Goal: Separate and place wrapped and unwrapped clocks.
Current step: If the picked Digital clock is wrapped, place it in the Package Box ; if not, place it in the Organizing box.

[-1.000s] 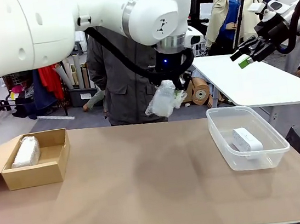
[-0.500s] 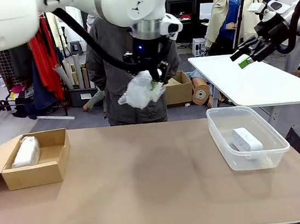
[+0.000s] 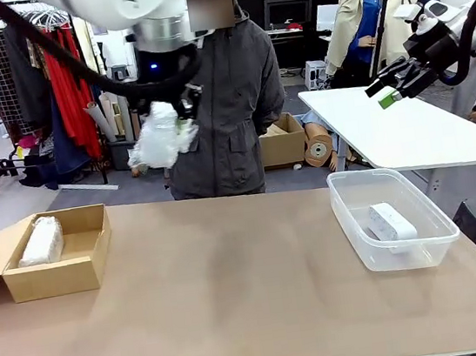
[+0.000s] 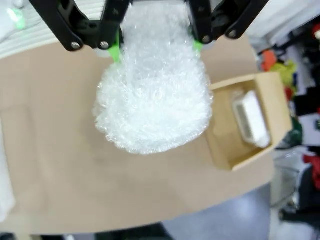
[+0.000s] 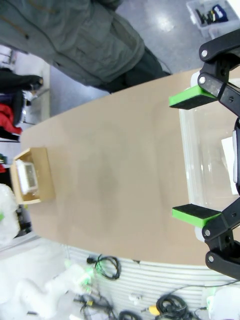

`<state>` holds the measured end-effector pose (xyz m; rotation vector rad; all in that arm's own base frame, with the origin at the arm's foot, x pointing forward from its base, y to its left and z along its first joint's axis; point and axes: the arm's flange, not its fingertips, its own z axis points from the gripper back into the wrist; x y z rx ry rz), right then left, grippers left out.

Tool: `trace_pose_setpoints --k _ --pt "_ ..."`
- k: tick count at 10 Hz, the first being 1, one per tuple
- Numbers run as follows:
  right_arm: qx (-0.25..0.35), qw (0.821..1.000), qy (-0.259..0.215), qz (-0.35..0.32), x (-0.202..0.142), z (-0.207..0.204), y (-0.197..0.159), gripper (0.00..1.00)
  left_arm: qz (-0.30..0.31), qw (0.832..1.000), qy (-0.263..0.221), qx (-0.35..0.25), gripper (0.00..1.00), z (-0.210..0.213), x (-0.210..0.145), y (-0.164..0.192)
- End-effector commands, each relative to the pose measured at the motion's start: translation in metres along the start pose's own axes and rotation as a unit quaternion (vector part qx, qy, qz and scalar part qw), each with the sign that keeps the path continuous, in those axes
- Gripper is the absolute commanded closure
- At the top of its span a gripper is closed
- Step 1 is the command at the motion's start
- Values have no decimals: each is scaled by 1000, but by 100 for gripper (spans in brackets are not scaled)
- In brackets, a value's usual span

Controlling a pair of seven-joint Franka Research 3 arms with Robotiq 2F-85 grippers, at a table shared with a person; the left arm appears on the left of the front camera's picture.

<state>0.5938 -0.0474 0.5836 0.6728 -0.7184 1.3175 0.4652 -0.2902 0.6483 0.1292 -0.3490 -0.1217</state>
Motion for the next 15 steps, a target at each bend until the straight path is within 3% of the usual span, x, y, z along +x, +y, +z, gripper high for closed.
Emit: trace_pose_setpoints --k 1,3,7,9,10,15 --pt "-2 1000 1 2 1 1 1 0 80 996 -24 9 100 -13 -23 39" --pt "-2 1000 1 2 1 1 1 0 139 990 -36 3 100 -27 -25 80" --pt "-2 1000 1 2 1 1 1 0 157 987 -29 -15 100 -52 -13 135" --pt "-2 1000 1 2 1 1 1 0 158 985 -39 -56 100 -52 -11 133" --pt "-2 1000 1 2 1 1 1 0 162 986 -24 -5 100 -54 -7 134" --pt "-2 1000 1 2 1 1 1 0 159 987 -20 -16 100 -57 -7 131"
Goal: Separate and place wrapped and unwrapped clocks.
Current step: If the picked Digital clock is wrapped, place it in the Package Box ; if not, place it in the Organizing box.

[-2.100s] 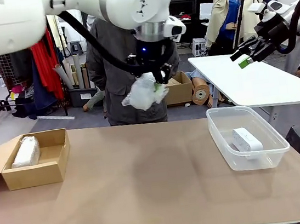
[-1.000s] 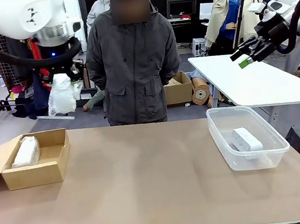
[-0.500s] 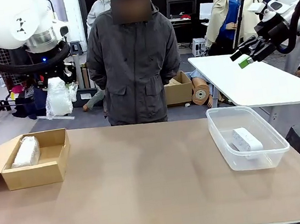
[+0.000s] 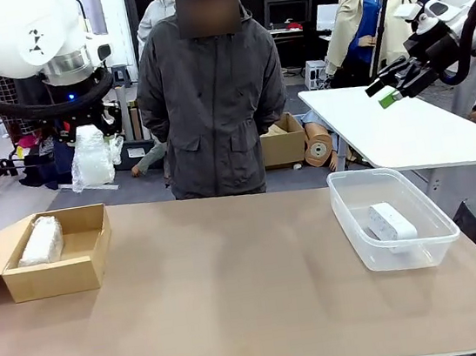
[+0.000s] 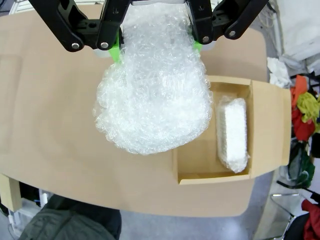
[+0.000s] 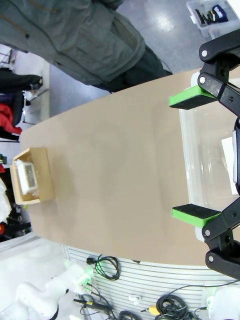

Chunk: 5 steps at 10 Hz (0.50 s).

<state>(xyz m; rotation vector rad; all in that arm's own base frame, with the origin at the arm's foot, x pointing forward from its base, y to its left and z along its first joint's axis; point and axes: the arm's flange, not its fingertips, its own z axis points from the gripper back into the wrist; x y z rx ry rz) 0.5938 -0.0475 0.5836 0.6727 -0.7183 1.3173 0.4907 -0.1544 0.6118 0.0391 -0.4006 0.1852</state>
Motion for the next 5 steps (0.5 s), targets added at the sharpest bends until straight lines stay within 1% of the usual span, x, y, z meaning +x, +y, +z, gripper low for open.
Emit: trace_pose_setpoints --k 1,2,3,4,5 --pt "-2 1000 1 2 2 1 1 0 5 1000 31 -2 100 -9 24 30" --pt "-2 1000 1 2 2 1 1 0 34 998 47 -10 100 -25 29 36" --pt "-2 1000 1 2 2 1 1 0 34 998 58 -14 100 -30 35 54" --pt "-2 1000 1 2 2 1 1 0 42 998 54 -3 100 -37 36 64" --pt "-2 1000 1 2 2 1 1 0 18 998 62 -13 100 -56 32 63"
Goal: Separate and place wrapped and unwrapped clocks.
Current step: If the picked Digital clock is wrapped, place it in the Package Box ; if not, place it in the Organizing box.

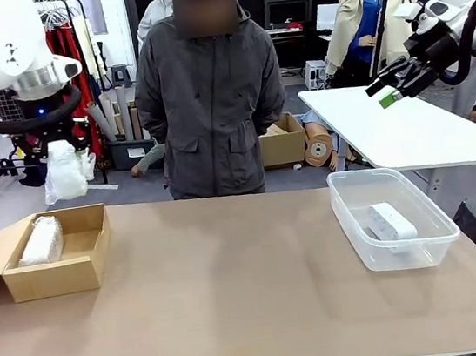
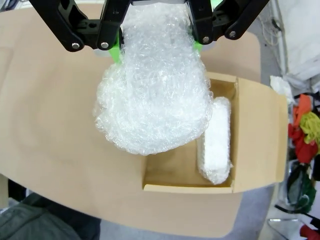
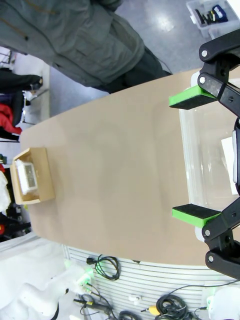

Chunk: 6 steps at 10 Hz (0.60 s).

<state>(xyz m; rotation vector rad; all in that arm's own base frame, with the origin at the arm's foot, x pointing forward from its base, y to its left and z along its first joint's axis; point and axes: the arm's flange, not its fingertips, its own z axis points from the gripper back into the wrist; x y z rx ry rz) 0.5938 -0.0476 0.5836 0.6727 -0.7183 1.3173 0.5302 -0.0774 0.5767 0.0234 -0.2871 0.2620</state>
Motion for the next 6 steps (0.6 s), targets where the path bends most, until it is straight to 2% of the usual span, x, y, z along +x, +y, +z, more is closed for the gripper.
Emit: trace_pose_setpoints --k 1,6 --pt "-2 1000 1 2 2 0 1 0 -44 999 7 2 100 -9 7 14" --pt "-2 1000 1 2 2 0 1 0 -12 999 40 10 100 -64 22 41"
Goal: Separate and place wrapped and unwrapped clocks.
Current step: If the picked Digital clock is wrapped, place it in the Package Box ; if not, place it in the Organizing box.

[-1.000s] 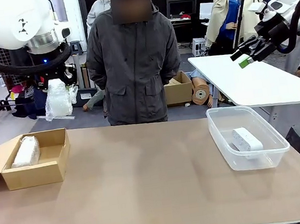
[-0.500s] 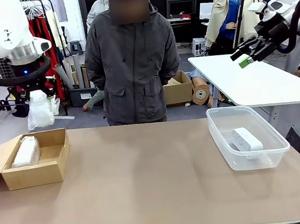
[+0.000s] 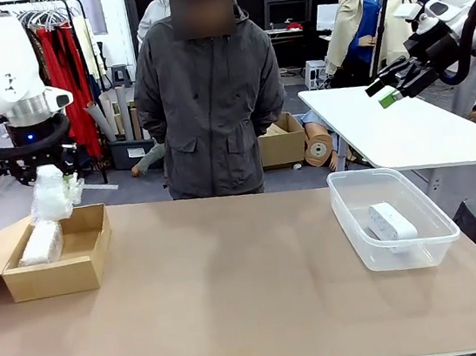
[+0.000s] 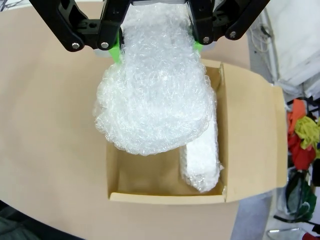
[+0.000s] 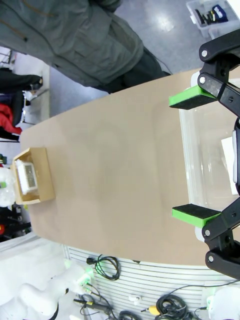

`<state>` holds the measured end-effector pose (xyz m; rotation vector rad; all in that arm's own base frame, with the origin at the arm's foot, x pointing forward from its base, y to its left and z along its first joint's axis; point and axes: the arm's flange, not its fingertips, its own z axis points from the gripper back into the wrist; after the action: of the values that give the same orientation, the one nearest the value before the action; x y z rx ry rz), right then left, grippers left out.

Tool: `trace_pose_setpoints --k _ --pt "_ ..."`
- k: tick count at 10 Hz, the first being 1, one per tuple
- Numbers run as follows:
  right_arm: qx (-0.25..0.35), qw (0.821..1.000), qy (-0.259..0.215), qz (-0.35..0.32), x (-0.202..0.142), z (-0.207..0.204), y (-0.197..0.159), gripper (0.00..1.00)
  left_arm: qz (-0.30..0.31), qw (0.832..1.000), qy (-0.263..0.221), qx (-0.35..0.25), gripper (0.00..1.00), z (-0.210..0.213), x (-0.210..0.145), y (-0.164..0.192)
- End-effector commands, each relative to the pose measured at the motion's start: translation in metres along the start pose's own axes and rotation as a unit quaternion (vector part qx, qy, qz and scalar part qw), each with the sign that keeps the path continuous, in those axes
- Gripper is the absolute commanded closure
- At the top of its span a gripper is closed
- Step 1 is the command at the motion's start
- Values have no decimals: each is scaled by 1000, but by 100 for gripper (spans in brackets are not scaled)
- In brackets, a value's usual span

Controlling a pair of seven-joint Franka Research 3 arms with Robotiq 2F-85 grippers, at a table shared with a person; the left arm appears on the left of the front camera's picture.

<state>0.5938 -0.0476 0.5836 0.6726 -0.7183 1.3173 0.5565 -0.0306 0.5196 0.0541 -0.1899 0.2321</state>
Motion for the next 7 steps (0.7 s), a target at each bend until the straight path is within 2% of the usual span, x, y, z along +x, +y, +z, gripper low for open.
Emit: trace_pose_setpoints --k 1,5,7 --pt "-2 1000 1 2 2 0 1 0 5 1000 -7 2 100 -4 1 5" --pt "-2 1000 1 2 2 0 1 0 -21 1000 -9 21 100 -49 -7 -10" --pt "-2 1000 1 2 2 0 1 0 -25 999 -26 22 100 -55 0 -7"
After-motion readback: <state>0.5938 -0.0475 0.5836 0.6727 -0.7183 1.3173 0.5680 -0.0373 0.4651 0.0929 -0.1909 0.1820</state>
